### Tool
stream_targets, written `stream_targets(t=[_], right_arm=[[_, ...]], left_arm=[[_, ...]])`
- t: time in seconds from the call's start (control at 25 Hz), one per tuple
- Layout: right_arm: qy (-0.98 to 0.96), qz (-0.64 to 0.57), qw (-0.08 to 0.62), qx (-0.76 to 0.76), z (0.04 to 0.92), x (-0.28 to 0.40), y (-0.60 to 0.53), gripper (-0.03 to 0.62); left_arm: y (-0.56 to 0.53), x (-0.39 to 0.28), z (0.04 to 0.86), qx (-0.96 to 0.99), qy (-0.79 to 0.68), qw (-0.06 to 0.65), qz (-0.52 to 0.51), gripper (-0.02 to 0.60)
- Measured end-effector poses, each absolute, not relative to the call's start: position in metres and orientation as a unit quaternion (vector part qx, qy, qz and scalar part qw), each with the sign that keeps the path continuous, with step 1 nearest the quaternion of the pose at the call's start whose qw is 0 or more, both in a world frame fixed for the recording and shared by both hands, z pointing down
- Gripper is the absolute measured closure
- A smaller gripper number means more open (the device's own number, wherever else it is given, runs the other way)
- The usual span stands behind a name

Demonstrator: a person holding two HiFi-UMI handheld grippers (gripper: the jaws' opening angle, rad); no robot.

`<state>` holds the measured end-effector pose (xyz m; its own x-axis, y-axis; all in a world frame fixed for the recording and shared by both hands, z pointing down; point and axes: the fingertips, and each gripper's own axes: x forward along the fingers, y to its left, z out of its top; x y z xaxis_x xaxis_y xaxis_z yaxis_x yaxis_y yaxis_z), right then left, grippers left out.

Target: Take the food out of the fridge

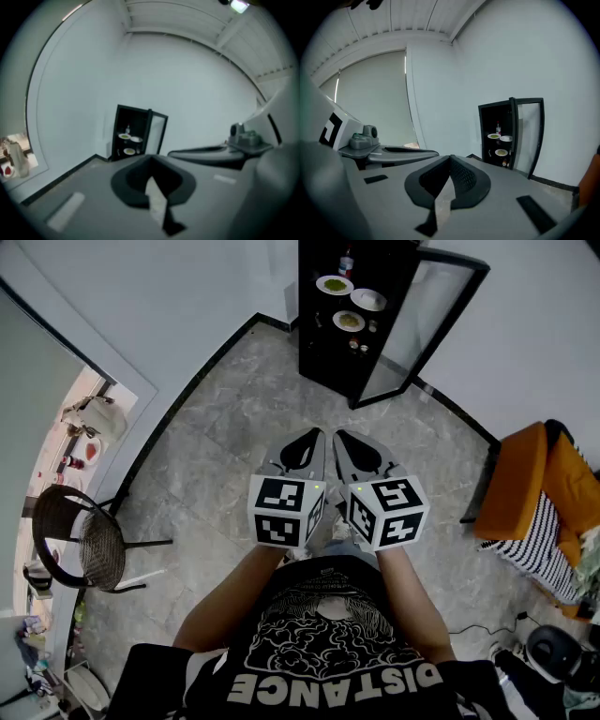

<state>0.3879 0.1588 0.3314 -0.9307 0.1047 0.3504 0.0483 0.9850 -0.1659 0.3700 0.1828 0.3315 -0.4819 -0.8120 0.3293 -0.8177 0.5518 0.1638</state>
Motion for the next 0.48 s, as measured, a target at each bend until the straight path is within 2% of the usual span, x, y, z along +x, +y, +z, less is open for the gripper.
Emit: stream_targets(t=[0.48], right_arm=[[-0.978, 0.099, 0.175, -0.052, 0.332, 0.359, 0.167, 0.591]], left_arm=[[0.192, 0.344, 0.333, 0.469, -0.863, 0.185, 0.007, 0.580]])
